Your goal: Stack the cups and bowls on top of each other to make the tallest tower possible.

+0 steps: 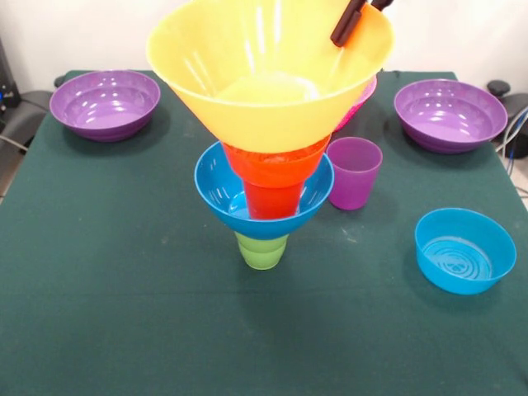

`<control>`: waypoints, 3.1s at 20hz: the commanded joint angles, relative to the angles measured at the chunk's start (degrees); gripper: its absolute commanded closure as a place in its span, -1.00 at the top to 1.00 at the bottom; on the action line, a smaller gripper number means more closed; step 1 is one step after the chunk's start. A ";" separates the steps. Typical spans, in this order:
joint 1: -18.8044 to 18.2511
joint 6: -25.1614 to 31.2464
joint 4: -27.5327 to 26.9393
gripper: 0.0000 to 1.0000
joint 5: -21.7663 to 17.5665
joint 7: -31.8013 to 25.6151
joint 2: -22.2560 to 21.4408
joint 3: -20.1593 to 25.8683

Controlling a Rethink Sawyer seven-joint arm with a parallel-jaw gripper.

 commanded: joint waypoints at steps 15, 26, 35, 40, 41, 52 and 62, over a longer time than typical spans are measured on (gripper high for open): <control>-13.75 -1.32 8.97 -1.00 -8.73 -14.00 -10.25 21.22; -10.21 0.85 4.90 -1.00 -18.43 -9.30 -8.50 18.48; -6.88 2.46 0.89 -1.00 -23.92 -2.33 -3.02 16.05; -5.39 2.74 -0.60 -1.00 -24.60 0.26 -1.27 15.33; -5.31 2.77 -0.81 -1.00 -24.49 0.31 -1.06 15.29; -3.18 2.06 -1.64 -1.00 -23.27 3.50 1.29 13.06; -1.39 0.77 -0.66 -1.00 -21.53 4.99 0.67 11.08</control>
